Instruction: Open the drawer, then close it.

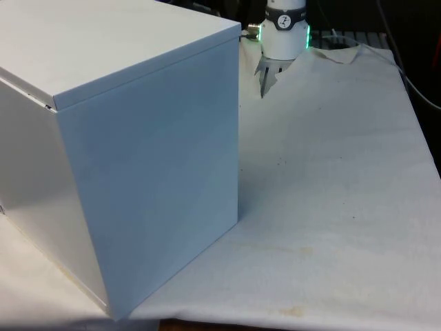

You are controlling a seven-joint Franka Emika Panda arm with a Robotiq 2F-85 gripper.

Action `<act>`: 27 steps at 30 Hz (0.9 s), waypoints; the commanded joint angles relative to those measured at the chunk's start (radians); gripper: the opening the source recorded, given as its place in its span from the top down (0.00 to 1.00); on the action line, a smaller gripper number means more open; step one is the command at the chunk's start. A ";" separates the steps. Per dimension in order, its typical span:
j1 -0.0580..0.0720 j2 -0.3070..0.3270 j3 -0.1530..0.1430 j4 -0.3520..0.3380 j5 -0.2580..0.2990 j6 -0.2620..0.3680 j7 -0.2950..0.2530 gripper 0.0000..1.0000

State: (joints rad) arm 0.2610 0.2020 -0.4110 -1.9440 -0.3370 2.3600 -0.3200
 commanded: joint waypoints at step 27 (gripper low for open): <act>0.003 0.011 -0.006 0.000 -0.008 0.012 0.009 0.74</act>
State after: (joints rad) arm 0.2610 0.2080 -0.4210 -1.9310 -0.3490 2.3620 -0.3190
